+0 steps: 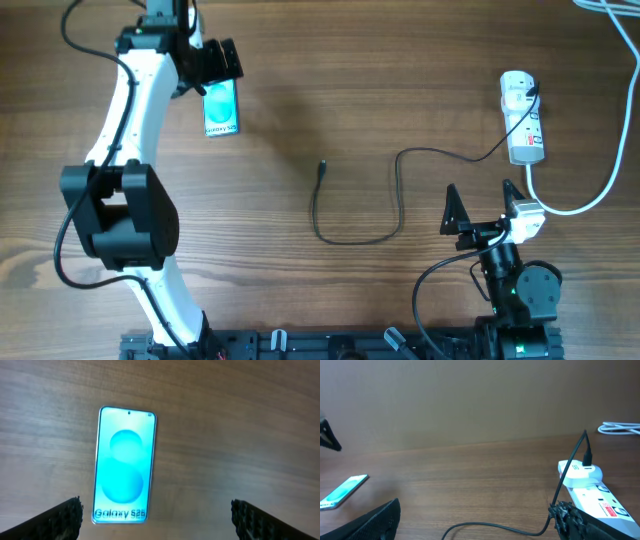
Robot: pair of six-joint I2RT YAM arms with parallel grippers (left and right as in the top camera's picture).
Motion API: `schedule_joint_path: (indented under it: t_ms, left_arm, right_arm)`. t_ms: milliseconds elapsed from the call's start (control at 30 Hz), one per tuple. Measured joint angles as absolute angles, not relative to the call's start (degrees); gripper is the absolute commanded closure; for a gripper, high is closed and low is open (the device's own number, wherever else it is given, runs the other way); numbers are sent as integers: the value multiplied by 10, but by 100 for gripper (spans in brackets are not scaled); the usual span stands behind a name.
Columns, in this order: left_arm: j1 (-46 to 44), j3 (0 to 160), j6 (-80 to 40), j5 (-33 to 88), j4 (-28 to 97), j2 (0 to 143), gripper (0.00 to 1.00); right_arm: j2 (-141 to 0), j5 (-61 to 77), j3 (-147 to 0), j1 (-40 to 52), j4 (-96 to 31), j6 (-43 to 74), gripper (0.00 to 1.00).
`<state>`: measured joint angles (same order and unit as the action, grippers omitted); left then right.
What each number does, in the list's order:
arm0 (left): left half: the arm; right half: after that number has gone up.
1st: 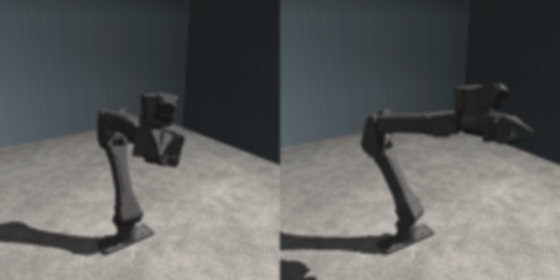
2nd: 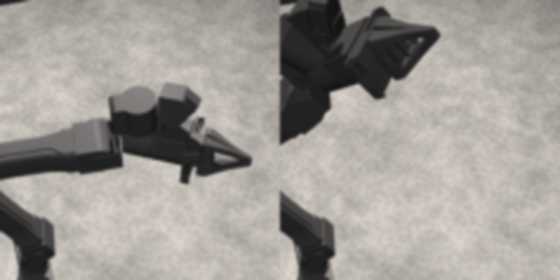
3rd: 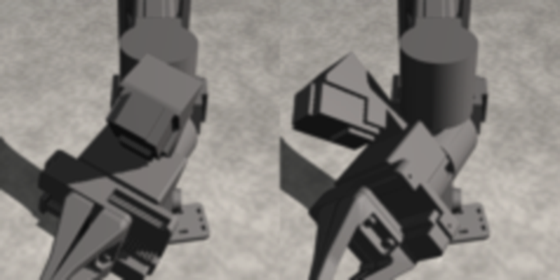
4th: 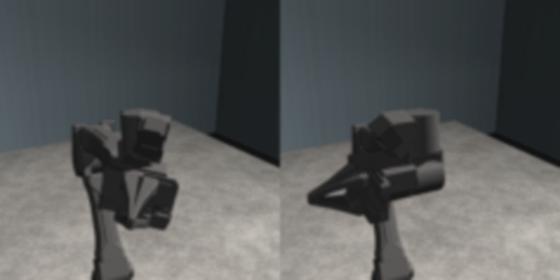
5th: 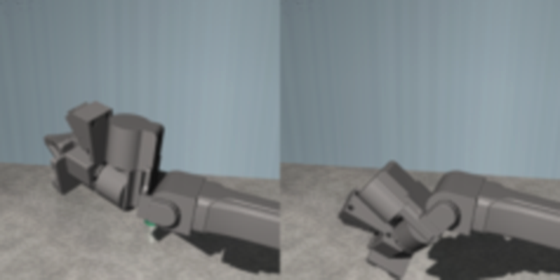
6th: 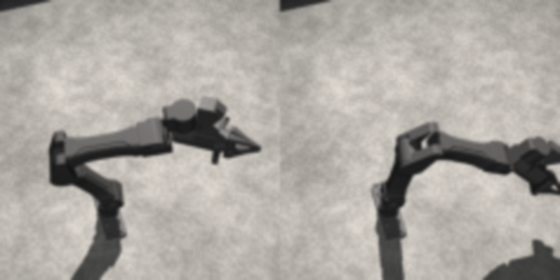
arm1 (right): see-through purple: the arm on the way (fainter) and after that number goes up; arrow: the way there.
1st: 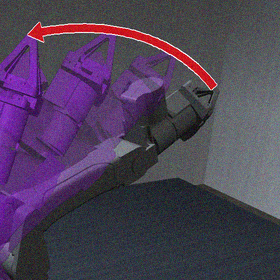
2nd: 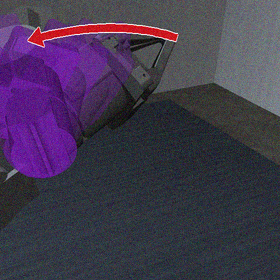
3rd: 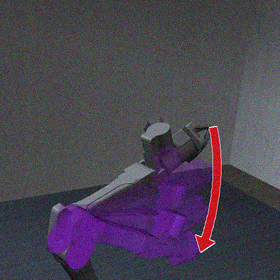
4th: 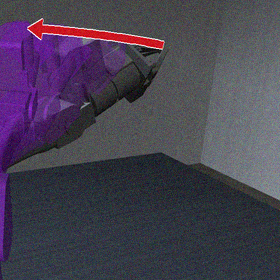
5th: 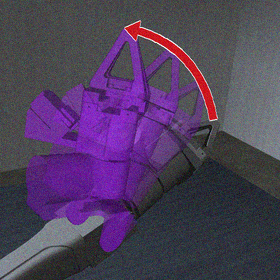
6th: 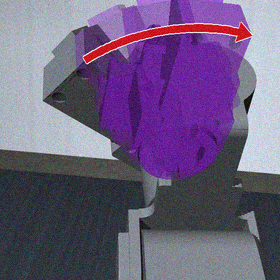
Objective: Plug charger to phone and switch on socket
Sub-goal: 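Move the left gripper forward over the Galaxy S25 phone, then lower the left gripper and grasp the phone by its sides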
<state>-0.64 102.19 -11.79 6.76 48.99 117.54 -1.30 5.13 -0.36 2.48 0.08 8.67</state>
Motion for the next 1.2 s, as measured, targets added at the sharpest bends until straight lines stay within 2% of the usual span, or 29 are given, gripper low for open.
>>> schedule_joint_path:
  t_ms: [567, 1200]
  left_arm:
    - [-6, 832, -119, 65, 277, 1176, 0]
    - [-6, 780, -119, 36, 228, 1182, 0]
  right_arm:
    - [-13, 51, -4, 25, 1, 86, 0]
    - [-13, 51, -4, 25, 1, 87, 0]
